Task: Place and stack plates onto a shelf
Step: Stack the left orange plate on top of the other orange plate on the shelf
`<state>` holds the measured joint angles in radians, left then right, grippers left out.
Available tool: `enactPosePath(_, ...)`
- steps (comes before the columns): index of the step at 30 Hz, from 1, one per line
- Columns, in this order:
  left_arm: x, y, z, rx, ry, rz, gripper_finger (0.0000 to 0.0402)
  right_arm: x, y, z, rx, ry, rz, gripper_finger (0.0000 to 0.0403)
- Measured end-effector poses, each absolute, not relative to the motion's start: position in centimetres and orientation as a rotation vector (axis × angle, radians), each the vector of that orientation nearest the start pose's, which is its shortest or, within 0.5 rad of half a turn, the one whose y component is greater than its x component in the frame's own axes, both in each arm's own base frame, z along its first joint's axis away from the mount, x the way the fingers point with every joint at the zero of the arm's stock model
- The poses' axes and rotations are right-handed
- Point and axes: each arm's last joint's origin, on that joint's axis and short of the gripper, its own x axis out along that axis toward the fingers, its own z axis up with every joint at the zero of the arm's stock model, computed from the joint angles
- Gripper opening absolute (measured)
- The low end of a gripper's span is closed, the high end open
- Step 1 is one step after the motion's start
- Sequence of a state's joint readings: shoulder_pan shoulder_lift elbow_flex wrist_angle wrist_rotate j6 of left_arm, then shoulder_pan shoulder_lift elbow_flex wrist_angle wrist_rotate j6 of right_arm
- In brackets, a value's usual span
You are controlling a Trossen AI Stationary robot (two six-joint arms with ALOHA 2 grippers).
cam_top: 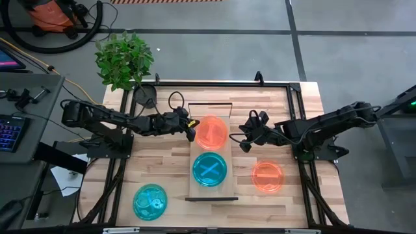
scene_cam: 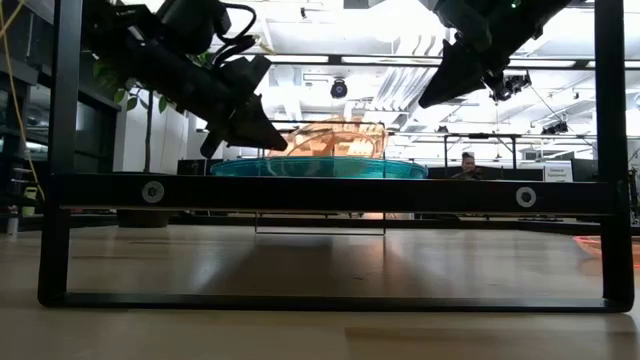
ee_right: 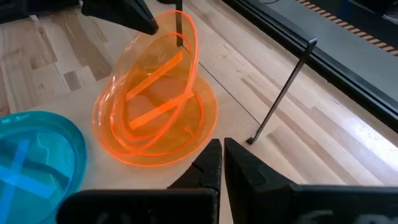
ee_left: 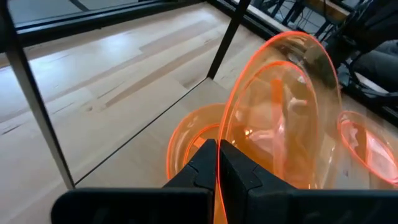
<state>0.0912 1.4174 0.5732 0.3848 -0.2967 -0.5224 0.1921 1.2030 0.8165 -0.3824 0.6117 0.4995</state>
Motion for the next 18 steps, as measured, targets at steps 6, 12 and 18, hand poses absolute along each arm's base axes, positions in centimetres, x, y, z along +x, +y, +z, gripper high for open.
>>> enactPosePath(6, 27.12, 3.32, 17.98, -0.451, 0.342, 0.485, 0.0001, 23.90, 2.93, 24.96, 0.182, 0.582, -0.574, 0.0000)
enactPosePath(12, 27.19, 3.14, 17.98, -0.447, 0.361, 0.419, 0.0019, 23.90, 2.92, 24.96, 0.180, 0.580, -0.579, 0.0000)
enactPosePath(18, 27.17, 3.07, 17.91, -0.435, 0.378, 0.396, 0.0080, 23.88, 2.88, 24.98, 0.182, 0.571, -0.596, 0.0000)
